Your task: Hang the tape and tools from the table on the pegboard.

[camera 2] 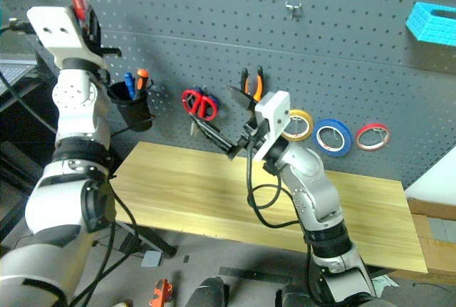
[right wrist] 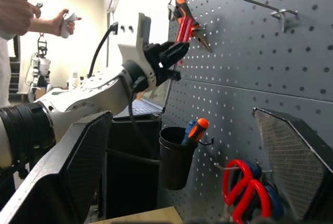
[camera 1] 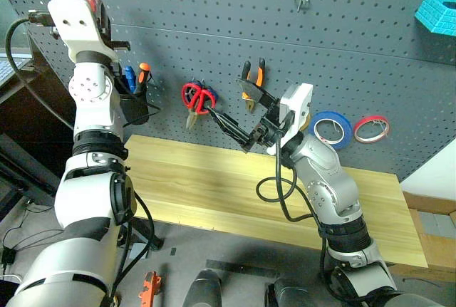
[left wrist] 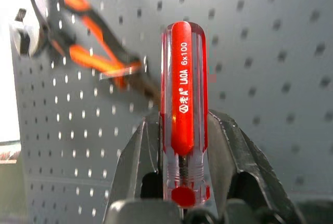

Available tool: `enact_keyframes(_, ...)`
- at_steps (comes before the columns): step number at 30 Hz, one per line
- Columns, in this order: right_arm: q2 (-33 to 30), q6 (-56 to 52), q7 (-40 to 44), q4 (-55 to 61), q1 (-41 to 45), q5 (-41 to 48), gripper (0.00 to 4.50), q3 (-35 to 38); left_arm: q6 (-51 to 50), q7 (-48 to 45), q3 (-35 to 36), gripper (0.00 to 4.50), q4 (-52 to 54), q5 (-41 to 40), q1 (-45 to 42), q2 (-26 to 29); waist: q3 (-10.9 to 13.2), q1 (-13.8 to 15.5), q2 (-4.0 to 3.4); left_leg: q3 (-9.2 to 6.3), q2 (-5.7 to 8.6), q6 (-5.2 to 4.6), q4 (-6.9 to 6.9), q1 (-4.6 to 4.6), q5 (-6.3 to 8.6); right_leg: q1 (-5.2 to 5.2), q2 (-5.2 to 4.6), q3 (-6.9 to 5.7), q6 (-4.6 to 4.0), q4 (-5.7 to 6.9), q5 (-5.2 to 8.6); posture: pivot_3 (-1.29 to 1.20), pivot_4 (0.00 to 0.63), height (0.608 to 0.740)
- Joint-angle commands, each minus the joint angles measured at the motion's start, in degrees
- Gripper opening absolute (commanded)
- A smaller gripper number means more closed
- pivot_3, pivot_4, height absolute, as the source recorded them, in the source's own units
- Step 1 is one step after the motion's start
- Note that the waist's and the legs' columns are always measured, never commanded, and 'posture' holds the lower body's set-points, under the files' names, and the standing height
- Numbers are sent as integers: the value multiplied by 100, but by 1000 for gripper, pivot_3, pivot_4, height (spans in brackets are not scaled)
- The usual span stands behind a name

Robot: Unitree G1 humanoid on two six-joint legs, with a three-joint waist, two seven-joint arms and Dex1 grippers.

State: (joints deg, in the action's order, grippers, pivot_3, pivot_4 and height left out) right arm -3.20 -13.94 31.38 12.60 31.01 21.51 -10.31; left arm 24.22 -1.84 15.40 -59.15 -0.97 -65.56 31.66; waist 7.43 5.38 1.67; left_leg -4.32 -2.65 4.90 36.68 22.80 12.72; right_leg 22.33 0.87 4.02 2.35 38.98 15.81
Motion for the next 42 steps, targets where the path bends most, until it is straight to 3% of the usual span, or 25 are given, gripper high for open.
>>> enact_keyframes(1,12,-72,-66,243,167,105,4500,112,257,-4,-31,818,-174,48,-256,239,63,-31,-2,0,0,0,0,0,0,-1,0,0,1,0,1,185,164,740)
enact_keyframes(10,1,-248,-189,287,293,119,4500,169,363,-82,-65,818,-648,17,-290,372,288,-142,-5,-2,-1,-1,-8,11,1,14,-1,-1,-8,1,2,155,194,740)
enact_keyframes(20,-29,-320,-198,324,311,126,4500,191,386,-61,-34,818,-793,-5,-241,453,382,-265,2,-1,-1,0,-54,23,0,46,-5,-3,-36,-1,7,159,203,740)
enact_keyframes(26,-9,-300,-198,303,321,98,4500,199,421,-31,-4,818,-582,-66,62,411,382,-271,2,-1,-3,0,-64,57,0,91,-5,-7,-44,4,14,178,197,740)
enact_keyframes(41,-43,-220,-102,152,378,69,4500,211,99,-37,83,818,501,-258,1051,409,382,-249,2,-2,-4,1,-64,64,0,95,-7,-10,-45,0,15,205,188,740)
enact_keyframes(42,-43,-210,-100,138,379,64,4500,212,79,-29,87,1168,532,-254,1071,435,382,-241,2,-2,-4,1,-64,64,0,95,-7,-10,-45,0,15,207,188,740)
